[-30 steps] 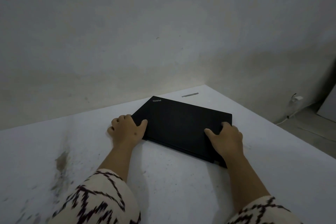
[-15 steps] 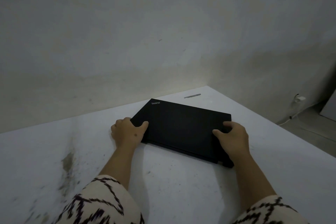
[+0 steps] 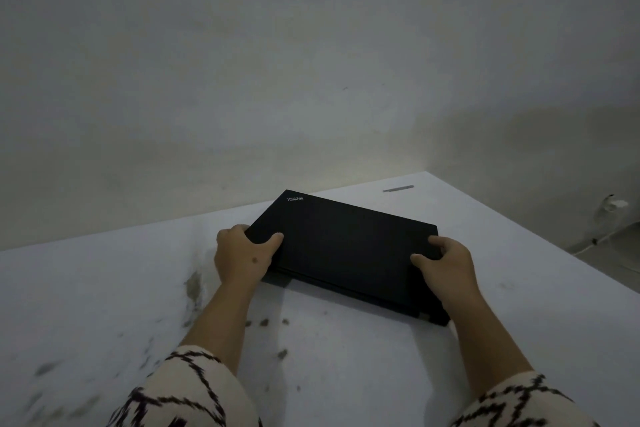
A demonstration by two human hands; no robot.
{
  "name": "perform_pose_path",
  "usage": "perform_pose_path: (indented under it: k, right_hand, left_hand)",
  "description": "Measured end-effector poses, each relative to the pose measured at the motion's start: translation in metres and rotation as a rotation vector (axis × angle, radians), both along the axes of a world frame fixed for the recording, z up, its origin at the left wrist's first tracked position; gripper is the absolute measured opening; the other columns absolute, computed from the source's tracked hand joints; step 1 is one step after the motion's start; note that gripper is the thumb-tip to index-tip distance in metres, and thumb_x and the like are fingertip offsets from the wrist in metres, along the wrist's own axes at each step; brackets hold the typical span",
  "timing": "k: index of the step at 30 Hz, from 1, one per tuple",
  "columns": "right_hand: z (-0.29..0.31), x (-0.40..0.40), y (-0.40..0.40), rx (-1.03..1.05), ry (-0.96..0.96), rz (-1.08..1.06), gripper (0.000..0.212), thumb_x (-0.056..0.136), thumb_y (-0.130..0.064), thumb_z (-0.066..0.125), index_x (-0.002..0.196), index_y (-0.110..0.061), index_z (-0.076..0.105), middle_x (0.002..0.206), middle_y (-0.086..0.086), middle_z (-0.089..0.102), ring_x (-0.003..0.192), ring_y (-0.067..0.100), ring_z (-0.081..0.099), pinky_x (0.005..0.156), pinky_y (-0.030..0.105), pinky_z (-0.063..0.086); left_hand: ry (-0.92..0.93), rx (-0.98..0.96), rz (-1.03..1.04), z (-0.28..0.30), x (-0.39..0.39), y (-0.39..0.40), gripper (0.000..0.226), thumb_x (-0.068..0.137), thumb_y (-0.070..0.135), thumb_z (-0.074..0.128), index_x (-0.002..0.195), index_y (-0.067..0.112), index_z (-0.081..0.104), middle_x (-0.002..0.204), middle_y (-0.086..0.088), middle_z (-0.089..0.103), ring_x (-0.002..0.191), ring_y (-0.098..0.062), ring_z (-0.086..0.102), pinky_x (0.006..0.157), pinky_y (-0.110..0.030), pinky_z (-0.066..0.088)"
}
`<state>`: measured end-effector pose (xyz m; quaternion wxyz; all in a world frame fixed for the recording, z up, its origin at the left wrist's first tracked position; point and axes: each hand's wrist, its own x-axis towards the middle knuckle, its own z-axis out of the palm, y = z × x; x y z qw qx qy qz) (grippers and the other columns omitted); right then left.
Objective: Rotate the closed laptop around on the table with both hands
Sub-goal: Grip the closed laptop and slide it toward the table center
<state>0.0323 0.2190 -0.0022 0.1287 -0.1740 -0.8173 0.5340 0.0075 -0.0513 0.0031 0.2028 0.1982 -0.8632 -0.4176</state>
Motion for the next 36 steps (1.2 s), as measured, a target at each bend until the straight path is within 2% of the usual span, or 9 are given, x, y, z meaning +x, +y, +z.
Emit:
perform_pose_path:
  k: [5,10,14,18,22,27,33,36]
  right_hand:
    - [0.003,0.019,-0.025,-0.041,0.019,0.063,0.055,0.084,-0.009,0.066,0.135,-0.007,0.047,0.143,0.012,0.047,0.132,0.028,0.044,0.105,0.039,0.04]
    - [0.01,0.043,-0.057,-0.097,0.051,0.139,0.054,0.084,-0.006,0.065,0.134,-0.006,0.047,0.139,0.013,0.052,0.124,0.029,0.052,0.102,0.039,0.045]
    - [0.012,0.061,-0.079,-0.121,0.06,0.188,0.053,0.084,-0.005,0.064,0.134,-0.006,0.047,0.137,0.013,0.053,0.122,0.029,0.053,0.103,0.044,0.047]
    - [0.011,0.08,-0.1,-0.135,0.065,0.22,0.052,0.084,-0.003,0.062,0.134,-0.006,0.048,0.137,0.013,0.053,0.123,0.029,0.052,0.104,0.041,0.046]
    - [0.008,0.095,-0.117,-0.118,0.06,0.23,0.052,0.085,-0.004,0.063,0.134,-0.007,0.048,0.138,0.013,0.052,0.123,0.028,0.052,0.102,0.038,0.046]
    - [0.001,0.109,-0.134,-0.125,0.049,0.252,0.052,0.085,-0.004,0.062,0.135,-0.007,0.047,0.138,0.013,0.052,0.123,0.029,0.052,0.103,0.042,0.046]
    - [0.0,0.118,-0.152,-0.125,0.042,0.286,0.052,0.086,-0.003,0.061,0.136,-0.007,0.046,0.138,0.013,0.052,0.123,0.029,0.053,0.103,0.043,0.047]
    - [-0.002,0.122,-0.159,-0.114,0.037,0.295,0.052,0.086,-0.003,0.06,0.136,-0.007,0.046,0.139,0.013,0.051,0.123,0.028,0.052,0.102,0.04,0.047]
  left_hand:
    - [0.018,-0.012,0.048,0.014,0.034,-0.028,0.045,0.07,0.042,0.072,0.094,0.005,0.067,0.104,-0.014,0.064,0.08,-0.028,0.065,0.069,-0.035,0.054]
    - [0.02,-0.036,0.121,0.021,0.076,-0.064,0.054,0.07,0.045,0.072,0.104,0.004,0.064,0.11,-0.015,0.062,0.085,-0.028,0.064,0.078,-0.039,0.056]
    - [0.017,-0.032,0.169,0.02,0.11,-0.086,0.055,0.07,0.045,0.072,0.105,0.003,0.064,0.11,-0.016,0.061,0.085,-0.028,0.064,0.077,-0.038,0.055]
    - [0.016,-0.019,0.202,0.016,0.138,-0.107,0.055,0.07,0.045,0.072,0.104,0.003,0.064,0.11,-0.016,0.062,0.083,-0.028,0.063,0.076,-0.039,0.056]
    - [0.016,-0.027,0.219,0.013,0.159,-0.123,0.056,0.07,0.046,0.072,0.105,0.002,0.064,0.11,-0.016,0.06,0.081,-0.027,0.062,0.076,-0.038,0.056]
    - [0.009,-0.045,0.24,0.007,0.177,-0.138,0.056,0.072,0.044,0.072,0.107,0.001,0.064,0.113,-0.016,0.058,0.078,-0.023,0.056,0.074,-0.035,0.054]
    - [-0.026,-0.035,0.25,-0.001,0.196,-0.158,0.057,0.072,0.045,0.072,0.106,0.0,0.065,0.112,-0.018,0.06,0.085,-0.028,0.062,0.077,-0.041,0.057]
    - [-0.028,-0.058,0.271,-0.004,0.204,-0.164,0.054,0.073,0.044,0.072,0.102,0.0,0.066,0.111,-0.018,0.058,0.079,-0.022,0.053,0.075,-0.038,0.055]
